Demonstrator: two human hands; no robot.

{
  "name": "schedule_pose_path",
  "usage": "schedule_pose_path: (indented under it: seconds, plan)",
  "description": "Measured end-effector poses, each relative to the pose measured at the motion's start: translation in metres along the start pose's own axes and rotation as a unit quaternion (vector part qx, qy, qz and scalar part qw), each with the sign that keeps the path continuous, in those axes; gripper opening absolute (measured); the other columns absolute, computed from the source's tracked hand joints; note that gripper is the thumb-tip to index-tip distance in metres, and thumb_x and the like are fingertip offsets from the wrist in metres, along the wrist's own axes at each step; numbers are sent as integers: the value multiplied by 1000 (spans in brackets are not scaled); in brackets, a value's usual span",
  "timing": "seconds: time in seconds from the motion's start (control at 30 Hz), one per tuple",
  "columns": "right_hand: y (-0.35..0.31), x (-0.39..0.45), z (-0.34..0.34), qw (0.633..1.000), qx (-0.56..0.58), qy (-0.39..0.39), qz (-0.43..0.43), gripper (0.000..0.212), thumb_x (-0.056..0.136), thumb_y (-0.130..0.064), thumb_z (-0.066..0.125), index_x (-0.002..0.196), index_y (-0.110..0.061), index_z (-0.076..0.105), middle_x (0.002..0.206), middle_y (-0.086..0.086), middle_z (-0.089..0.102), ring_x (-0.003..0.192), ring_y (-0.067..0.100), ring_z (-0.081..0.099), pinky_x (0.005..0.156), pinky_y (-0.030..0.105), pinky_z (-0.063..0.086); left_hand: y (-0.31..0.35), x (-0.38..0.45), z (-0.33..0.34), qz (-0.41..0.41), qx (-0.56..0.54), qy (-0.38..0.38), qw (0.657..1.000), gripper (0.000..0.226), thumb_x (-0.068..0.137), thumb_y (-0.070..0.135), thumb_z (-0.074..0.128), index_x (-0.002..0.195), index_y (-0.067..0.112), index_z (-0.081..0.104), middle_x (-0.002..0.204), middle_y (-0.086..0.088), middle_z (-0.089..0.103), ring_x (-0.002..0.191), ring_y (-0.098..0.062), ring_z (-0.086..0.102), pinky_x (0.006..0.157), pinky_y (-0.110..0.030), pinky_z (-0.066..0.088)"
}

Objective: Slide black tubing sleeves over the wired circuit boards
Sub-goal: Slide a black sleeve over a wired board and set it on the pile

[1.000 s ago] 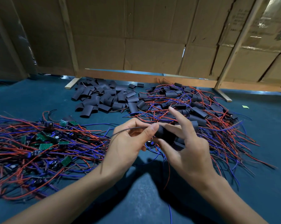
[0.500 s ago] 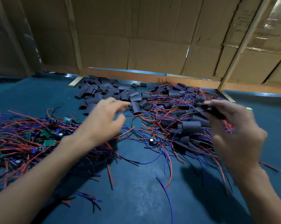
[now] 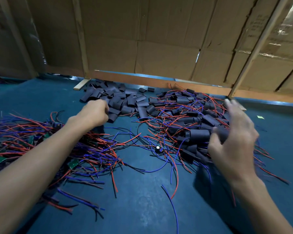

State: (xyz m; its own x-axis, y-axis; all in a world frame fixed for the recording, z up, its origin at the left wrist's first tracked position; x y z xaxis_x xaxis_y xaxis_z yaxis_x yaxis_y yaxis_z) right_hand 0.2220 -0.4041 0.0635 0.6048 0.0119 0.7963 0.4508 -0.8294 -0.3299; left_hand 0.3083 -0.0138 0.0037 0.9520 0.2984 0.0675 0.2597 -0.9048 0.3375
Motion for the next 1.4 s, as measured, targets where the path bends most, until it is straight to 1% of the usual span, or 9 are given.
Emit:
schedule_pose_path:
  seconds: [0.1,0.2,0.37,0.53,0.67,0.8,1.03,1.2,1.4]
  plan:
    - [-46,-14,10,989,90,-14,-118,44,90,-7,61,133,-5,61,130,7,65,118,28,60,104,38,39,22,-20,-2,65,-72,13,995,34,95,8,45,127,16,52,123,-15,55,108,-29,54,87,-36,43]
    - [-80,-38,47,969,97,-131,-187,25,93,-16,65,117,-13,72,110,-1,73,99,26,67,86,42,47,43,-50,-3,117,-178,11,977,25,98,27,36,119,32,50,105,-1,66,89,-20,59,71,-39,42]
    - [-71,-55,115,938,-82,-314,-121,33,99,-40,59,126,-22,66,116,1,66,112,31,54,90,40,34,66,-98,7,209,-243,-45,946,51,96,41,29,144,47,45,108,20,58,85,14,52,80,-15,38]
    - [-65,-51,92,951,63,-288,-90,25,92,-30,73,113,-17,75,103,2,68,103,28,59,87,39,39,69,-111,15,265,-168,-53,948,55,108,27,38,160,26,19,120,6,46,110,-1,41,96,-3,27]
    - [-49,-34,60,960,208,-184,-7,21,93,-17,72,113,-12,74,100,-1,70,95,11,66,88,24,48,71,-118,-6,301,-200,62,930,63,100,15,61,156,17,33,127,3,51,114,-2,47,93,-2,27]
    - [-24,-26,61,851,448,-180,206,20,89,-26,66,105,-16,71,84,2,73,78,12,70,71,25,57,69,-127,-21,302,-241,160,909,59,94,13,69,149,11,47,123,4,57,109,7,49,94,-5,32]
    - [-11,-26,63,682,622,-137,360,13,87,-16,65,98,-9,65,86,9,73,76,23,74,67,30,61,67,-137,-37,287,-293,252,876,51,92,18,72,140,11,57,123,6,63,115,2,57,102,-18,44]
    - [-12,-23,61,597,689,-114,394,25,84,-12,65,108,-6,68,93,5,74,93,18,75,76,22,59,71,-134,-21,239,-394,133,877,49,87,25,76,134,21,63,121,8,71,111,-6,67,102,-27,50]
    - [-14,-19,57,603,698,-96,374,21,83,1,61,101,-9,67,96,8,73,100,23,74,81,25,59,104,-146,25,167,-602,-245,742,42,83,15,77,123,9,67,113,-13,75,105,-32,72,85,-27,58]
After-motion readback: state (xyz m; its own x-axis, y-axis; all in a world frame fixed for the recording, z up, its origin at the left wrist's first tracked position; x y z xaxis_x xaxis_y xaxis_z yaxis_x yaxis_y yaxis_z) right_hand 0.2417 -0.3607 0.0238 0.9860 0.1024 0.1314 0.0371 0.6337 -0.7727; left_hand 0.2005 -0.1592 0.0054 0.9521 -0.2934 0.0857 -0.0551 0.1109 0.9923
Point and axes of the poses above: each hand's wrist, its own x-axis towards the middle knuckle, its own z-axis out of the palm, y = z × x, the point moved 9 cm from there along x, towards the middle knuckle
